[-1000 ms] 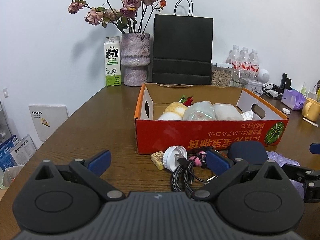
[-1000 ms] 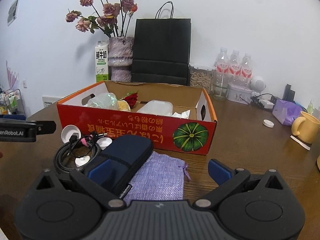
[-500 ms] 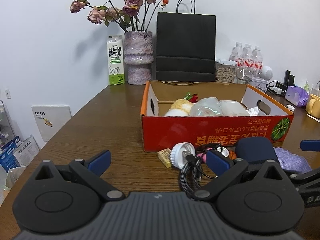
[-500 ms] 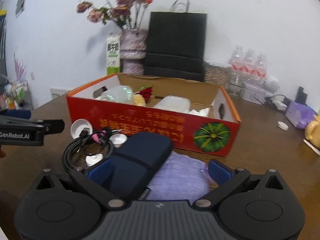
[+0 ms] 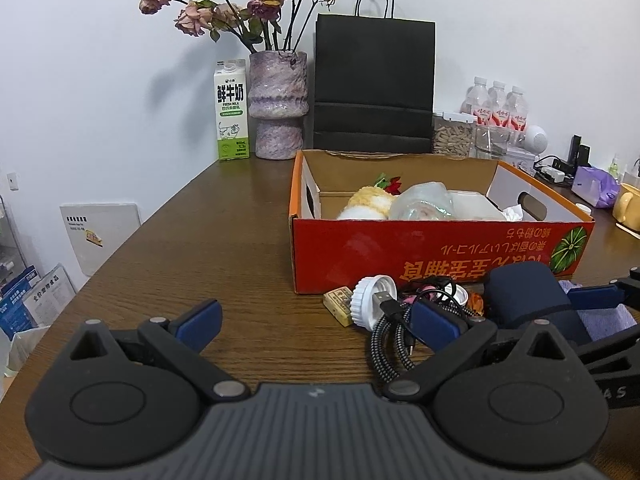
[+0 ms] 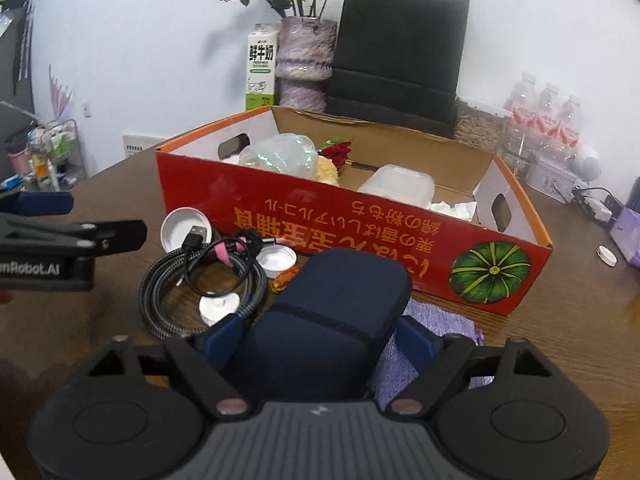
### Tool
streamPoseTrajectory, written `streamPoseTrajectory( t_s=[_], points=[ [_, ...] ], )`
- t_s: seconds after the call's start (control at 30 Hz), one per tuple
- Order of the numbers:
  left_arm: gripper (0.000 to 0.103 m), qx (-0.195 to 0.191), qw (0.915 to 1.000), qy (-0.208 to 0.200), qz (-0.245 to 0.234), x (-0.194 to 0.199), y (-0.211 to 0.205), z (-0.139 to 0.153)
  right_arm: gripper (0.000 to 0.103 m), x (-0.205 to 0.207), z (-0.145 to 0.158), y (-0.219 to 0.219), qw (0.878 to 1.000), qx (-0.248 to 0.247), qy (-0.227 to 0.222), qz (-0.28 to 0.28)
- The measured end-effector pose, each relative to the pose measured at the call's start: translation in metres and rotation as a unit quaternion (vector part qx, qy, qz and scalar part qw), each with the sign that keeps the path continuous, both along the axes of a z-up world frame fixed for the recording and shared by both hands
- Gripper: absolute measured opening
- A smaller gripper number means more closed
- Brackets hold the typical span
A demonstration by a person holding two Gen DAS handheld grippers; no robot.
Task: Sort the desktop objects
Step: 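Grasp the navy blue case with the right gripper, then grasp the black cable with pink plug with the left gripper while the right holds the navy case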
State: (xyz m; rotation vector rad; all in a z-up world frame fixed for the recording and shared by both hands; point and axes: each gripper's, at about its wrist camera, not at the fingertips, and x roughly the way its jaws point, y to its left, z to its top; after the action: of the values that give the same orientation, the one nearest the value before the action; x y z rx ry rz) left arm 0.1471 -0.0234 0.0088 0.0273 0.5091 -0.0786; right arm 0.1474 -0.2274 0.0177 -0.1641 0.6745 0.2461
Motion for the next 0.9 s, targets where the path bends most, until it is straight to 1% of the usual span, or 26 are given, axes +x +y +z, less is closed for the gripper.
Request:
streamPoseTrajectory(
  t_s=[0.1,0.2,0.37,0.43,0.5,0.6,0.7,0.9],
  points=[
    [0.103,-0.002,1.0000,0.000,-0.002,0.000,0.000,-0.001,0.077,-0.001,0.003,-0.005,1.000,-0.009,0.006,0.004],
    [0.103,-0.003,1.0000,0.001,-0.002,0.001,0.000,-0.001,0.077,0.000,0.003,-0.008,1.000,-0.014,0.009,0.003],
    [0.103,0.003,0.9999,0.003,-0.010,0.005,-0.004,-0.002,0.082,0.012,-0.004,-0.004,1.000,-0.016,0.011,-0.017],
    [0.103,0.007,0.9999,0.003,-0.013,0.006,-0.006,-0.002,0.082,0.014,-0.007,-0.002,1.000,-0.021,0.003,-0.021],
    [0.103,0.008,0.9999,0.001,-0.015,0.008,-0.007,-0.002,0.076,0.012,-0.007,-0.003,1.000,-0.020,-0.003,-0.018],
    [0.103,0.010,0.9998,-0.001,-0.018,0.011,-0.008,-0.001,0.067,0.008,-0.005,-0.008,1.000,-0.005,-0.012,-0.016],
    [0.103,0.011,0.9997,-0.002,-0.021,0.014,-0.010,0.000,0.064,0.004,-0.003,-0.012,1.000,0.007,-0.020,-0.014],
    [0.103,0.012,0.9997,0.000,-0.021,0.016,-0.010,-0.001,0.064,-0.001,0.005,-0.018,0.999,0.028,-0.037,-0.016]
  ],
)
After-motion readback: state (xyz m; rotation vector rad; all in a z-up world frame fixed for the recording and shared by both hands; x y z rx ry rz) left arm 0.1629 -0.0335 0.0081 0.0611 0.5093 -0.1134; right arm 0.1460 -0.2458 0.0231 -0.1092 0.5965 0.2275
